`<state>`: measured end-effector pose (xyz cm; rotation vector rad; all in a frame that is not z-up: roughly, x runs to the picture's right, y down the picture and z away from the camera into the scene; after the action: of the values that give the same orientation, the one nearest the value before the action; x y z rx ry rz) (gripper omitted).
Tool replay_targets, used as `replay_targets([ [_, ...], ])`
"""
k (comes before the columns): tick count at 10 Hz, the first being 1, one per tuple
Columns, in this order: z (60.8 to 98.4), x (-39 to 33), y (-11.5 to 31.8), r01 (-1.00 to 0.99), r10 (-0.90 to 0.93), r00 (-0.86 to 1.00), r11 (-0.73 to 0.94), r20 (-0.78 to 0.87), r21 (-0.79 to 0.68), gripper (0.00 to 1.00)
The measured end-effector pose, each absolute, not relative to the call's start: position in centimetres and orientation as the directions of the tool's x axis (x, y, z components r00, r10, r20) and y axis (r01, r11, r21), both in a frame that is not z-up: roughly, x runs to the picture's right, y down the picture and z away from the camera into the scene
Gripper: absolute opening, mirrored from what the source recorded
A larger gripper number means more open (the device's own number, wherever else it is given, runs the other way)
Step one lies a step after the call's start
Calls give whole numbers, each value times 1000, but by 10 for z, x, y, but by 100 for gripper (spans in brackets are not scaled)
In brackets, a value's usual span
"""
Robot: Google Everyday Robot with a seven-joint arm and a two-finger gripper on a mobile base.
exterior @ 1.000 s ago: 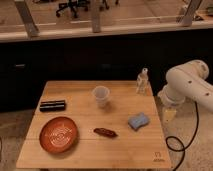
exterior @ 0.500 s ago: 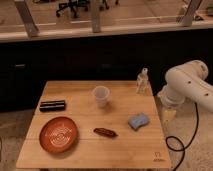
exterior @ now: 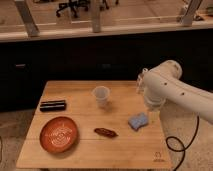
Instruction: Drag the pepper across the table
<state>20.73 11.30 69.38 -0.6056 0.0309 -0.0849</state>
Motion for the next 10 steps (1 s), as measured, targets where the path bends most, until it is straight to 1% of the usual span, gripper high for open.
replay_targets([
  [3,699,180,120,109,-115,993,799,28,-591,80],
  [10,730,128,150,199,-156,980,753,124,-628,80],
])
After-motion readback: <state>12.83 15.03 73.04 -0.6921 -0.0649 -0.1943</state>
